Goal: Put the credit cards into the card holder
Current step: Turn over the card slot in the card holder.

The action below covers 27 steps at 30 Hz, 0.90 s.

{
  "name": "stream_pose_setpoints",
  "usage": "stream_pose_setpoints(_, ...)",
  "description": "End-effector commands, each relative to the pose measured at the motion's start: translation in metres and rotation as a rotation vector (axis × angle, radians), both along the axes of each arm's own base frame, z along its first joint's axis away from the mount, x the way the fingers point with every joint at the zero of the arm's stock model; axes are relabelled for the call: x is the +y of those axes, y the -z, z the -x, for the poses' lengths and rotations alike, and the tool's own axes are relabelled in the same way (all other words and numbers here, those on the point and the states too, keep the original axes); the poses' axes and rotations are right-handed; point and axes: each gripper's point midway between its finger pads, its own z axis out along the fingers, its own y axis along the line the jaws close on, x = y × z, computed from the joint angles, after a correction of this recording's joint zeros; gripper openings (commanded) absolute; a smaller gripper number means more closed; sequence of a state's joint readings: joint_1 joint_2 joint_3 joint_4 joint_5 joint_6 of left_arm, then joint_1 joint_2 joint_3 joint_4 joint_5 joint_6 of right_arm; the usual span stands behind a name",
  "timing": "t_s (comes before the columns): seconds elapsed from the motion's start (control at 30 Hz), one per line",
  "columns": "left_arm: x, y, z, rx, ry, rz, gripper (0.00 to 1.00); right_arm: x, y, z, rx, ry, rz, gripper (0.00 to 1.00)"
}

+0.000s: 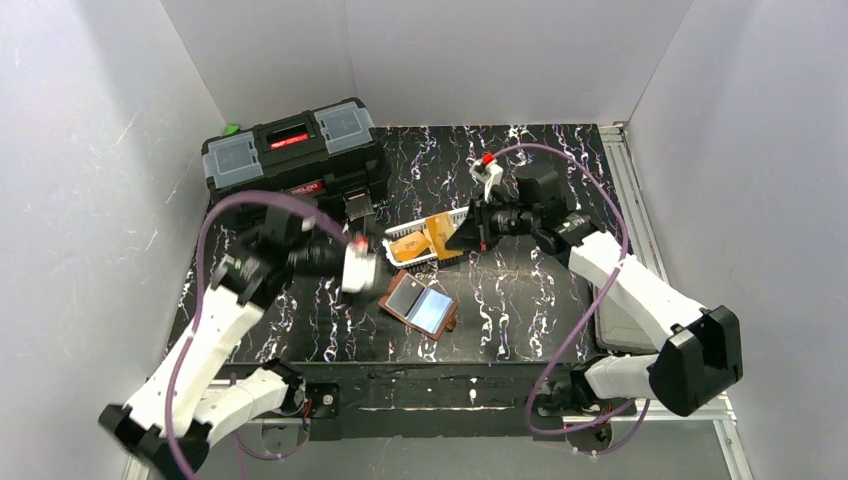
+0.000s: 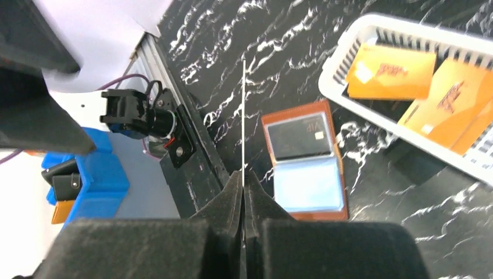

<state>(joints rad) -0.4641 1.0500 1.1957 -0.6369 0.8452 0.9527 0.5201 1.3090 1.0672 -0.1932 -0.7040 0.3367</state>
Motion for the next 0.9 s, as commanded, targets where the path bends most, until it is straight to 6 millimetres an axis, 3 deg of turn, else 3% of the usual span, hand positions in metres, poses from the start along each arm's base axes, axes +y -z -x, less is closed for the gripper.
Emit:
stream_pose_setpoints(0.0,0.038,0.139,0.077,-0.149,0.321,-0.269,1.00,0.005,0.076,0.080,0.235,-0.001,0.259,0.01)
stream_pose_setpoints(0.13,0.042,0.167,0.051,-0.294,0.260,-0.312,1.00,0.014,0.117,0.117,0.347,0.002,0.297,0.01)
stream_pose_setpoints(0.27,0.041,0.178,0.022,-0.404,0.252,-0.345,0.92,0.022,0.138,0.134,0.403,-0.019,0.336,0.01)
stream_pose_setpoints(0.5,0.038,0.206,-0.022,-0.591,0.279,-0.407,0.90,0.029,0.149,0.132,0.415,-0.029,0.340,0.01)
stream_pose_setpoints(0.67,0.038,0.230,-0.034,-0.687,0.387,-0.447,0.88,0.033,0.155,0.130,0.424,-0.051,0.341,0.01)
stream_pose_setpoints(0.77,0.033,0.235,-0.049,-0.742,0.405,-0.422,0.87,0.031,0.154,0.123,0.434,-0.033,0.335,0.01)
stream_pose_setpoints(0.87,0.020,0.227,-0.063,-0.823,0.397,-0.350,0.83,0.027,0.155,0.118,0.450,-0.002,0.331,0.01)
